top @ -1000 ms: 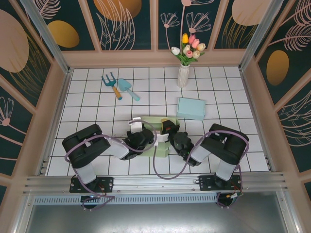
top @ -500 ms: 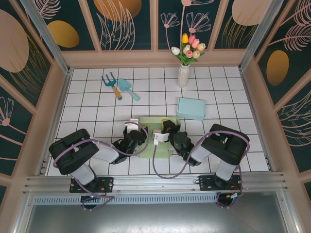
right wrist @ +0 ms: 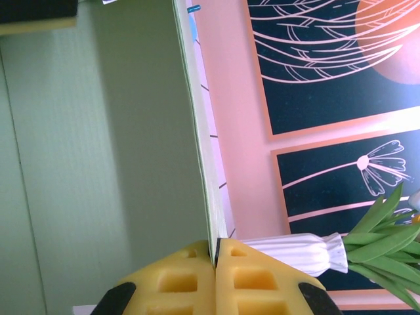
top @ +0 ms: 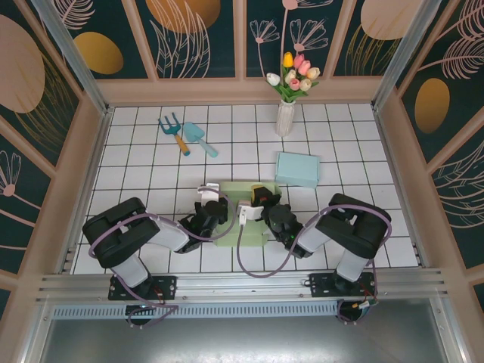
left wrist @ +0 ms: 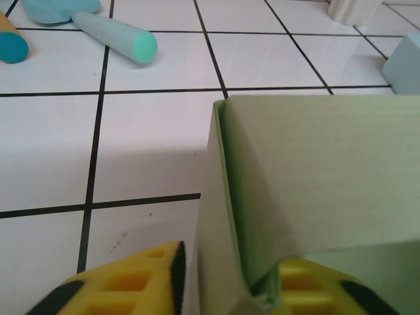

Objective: Fold the paper box

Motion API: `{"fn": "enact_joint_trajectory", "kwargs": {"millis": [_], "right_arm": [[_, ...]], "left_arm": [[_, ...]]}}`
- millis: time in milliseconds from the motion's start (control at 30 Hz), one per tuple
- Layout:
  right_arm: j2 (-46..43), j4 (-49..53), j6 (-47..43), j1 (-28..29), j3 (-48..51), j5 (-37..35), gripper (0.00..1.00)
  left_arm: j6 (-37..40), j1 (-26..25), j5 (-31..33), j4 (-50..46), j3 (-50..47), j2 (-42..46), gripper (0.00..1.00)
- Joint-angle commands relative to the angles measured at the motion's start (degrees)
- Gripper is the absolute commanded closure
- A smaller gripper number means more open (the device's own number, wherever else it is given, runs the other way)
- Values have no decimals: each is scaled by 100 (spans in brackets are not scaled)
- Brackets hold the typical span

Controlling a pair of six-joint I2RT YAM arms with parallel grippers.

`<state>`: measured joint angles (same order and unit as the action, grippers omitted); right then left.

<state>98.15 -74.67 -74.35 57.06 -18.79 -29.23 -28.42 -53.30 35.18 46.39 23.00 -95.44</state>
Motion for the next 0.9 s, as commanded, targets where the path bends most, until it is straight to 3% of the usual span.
{"fn": "enact_joint_trajectory", "kwargs": {"millis": [0,167,367,533,867], "right_arm": [[-13,1356,478,7,79,94,95],[-320,1871,702,41,-57,239,86],[-731,2379,894,138,-144,377,67],[-1190,2688,1039,262,-120,401,60],[-3628,4308,2854,376,63,757,55]], "left_arm": [[56,1,183,-25,141,-97,77],[74,-5,287,-7,123,-142,84],[56,-5,373,34,108,-213,91],[55,-4,405,48,104,-244,94],[114,2,344,331,-97,-228,97]]}}
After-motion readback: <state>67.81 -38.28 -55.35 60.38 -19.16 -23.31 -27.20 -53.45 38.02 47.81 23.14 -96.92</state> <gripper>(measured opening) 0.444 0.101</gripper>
